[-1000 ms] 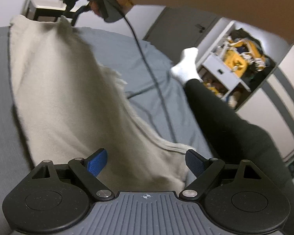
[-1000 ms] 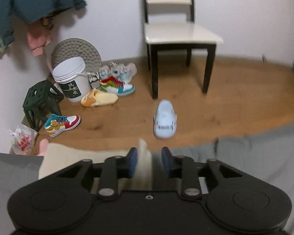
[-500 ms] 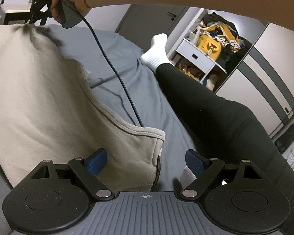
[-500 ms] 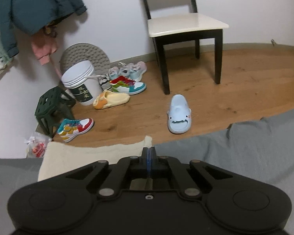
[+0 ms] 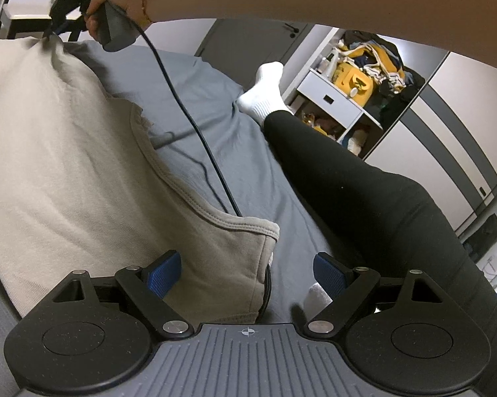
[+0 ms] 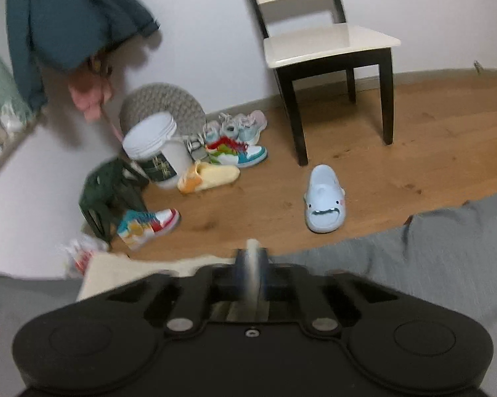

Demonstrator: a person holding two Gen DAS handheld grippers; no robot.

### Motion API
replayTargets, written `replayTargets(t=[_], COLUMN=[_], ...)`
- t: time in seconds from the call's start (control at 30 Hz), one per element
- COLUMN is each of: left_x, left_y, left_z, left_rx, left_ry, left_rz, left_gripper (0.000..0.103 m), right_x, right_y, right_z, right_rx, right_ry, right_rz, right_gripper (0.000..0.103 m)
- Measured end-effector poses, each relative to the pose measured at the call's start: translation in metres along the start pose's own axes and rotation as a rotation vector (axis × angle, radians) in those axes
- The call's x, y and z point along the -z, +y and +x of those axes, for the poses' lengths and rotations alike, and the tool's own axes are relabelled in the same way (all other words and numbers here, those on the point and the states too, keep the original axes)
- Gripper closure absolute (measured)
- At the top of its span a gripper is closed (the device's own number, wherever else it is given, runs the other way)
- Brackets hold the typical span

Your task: Fold clothes

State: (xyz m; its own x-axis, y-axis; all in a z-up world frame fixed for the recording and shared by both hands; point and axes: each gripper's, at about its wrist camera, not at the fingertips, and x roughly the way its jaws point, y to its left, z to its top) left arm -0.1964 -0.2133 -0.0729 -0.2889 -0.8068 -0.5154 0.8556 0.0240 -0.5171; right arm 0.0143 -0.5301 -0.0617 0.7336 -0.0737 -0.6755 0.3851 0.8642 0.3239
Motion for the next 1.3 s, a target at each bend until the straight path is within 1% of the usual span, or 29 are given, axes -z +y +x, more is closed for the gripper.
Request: replayTargets(t=[0.07, 0.1, 0.13, 0.2, 0.3, 0.37, 0.43, 0.47, 0.53, 0.67, 0.83, 0.87, 0.9, 0.97, 1.03, 1.1, 1.17, 1.23, 1.3], left_x=[0.0, 0.0, 0.0, 0.0, 0.0, 0.0, 0.0, 0.0, -0.001, -0.002, -0.001, -0.001, -0.001, 0.0, 0.0, 0.001, 0.002, 0.002, 0.002], left_y=[0.0, 0.0, 0.0, -0.001, -0.003, -0.002, -0.002, -0.002, -0.001, -0.001, -0.006, -0.008, -0.009, -0.013, -0.015, -0.018, -0.021, -0.023, -0.025], left_z=[-0.001, -0.001, -0.001, -0.001, -0.001, -0.001, -0.001, -0.001, -0.002, -0.001, 0.0, 0.0, 0.0, 0.0, 0.0, 0.0, -0.001, 0.0, 0.0], left_rx=[-0.001, -0.002, -0.003, -0.006, -0.01, -0.008, -0.006, -0.004, -0.003, -0.004, -0.022, -0.027, -0.033, -0.044, -0.054, -0.065, -0.075, -0.083, -0.088], left_ry=[0.0, -0.001, -0.001, -0.001, 0.001, -0.001, 0.0, 0.002, 0.004, 0.009, 0.019, 0.022, 0.024, 0.028, 0.033, 0.036, 0.037, 0.036, 0.034], left_rz=[-0.001, 0.001, 0.003, 0.009, 0.021, 0.024, 0.03, 0.03, 0.028, 0.024, 0.046, 0.052, 0.058, 0.074, 0.096, 0.113, 0.124, 0.13, 0.135], left_gripper=[0.016, 0.016, 0.016, 0.016, 0.016, 0.016, 0.016, 0.016, 0.016, 0.016, 0.016, 0.016, 0.016, 0.016, 0.016, 0.016, 0.016, 0.016, 0.016], right_x=[-0.001, -0.002, -0.003, -0.005, -0.002, 0.0, -0.001, 0.002, 0.011, 0.028, 0.049, 0.059, 0.075, 0.104, 0.133, 0.155, 0.171, 0.18, 0.184], right_y=[0.003, 0.003, 0.002, 0.0, 0.0, 0.001, 0.002, 0.0, -0.006, -0.019, -0.035, -0.039, -0.041, -0.038, -0.034, -0.03, -0.023, -0.021, -0.024], right_z=[-0.01, -0.015, -0.018, -0.009, 0.005, 0.009, 0.01, 0.003, -0.016, -0.056, -0.106, -0.117, -0.13, -0.15, -0.167, -0.176, -0.181, -0.18, -0.175], right_rx=[-0.106, -0.177, -0.195, -0.098, 0.01, 0.055, 0.07, 0.057, 0.019, -0.059, -0.156, -0.167, -0.162, -0.122, -0.116, -0.128, -0.133, -0.102, -0.118], right_ry=[-0.075, -0.119, -0.141, -0.086, -0.025, -0.008, 0.001, 0.004, 0.01, 0.021, 0.036, 0.052, 0.089, 0.158, 0.186, 0.177, 0.151, 0.113, 0.097], right_rz=[0.013, 0.024, 0.042, 0.067, 0.025, 0.013, 0.019, 0.023, 0.031, 0.048, 0.069, 0.069, 0.058, 0.022, 0.02, 0.023, -0.004, -0.038, -0.021], right_gripper=[0.098, 0.098, 0.098, 0.098, 0.098, 0.098, 0.095, 0.087, 0.076, 0.076, 0.076, 0.076, 0.076, 0.076, 0.076, 0.076, 0.076, 0.076, 0.077])
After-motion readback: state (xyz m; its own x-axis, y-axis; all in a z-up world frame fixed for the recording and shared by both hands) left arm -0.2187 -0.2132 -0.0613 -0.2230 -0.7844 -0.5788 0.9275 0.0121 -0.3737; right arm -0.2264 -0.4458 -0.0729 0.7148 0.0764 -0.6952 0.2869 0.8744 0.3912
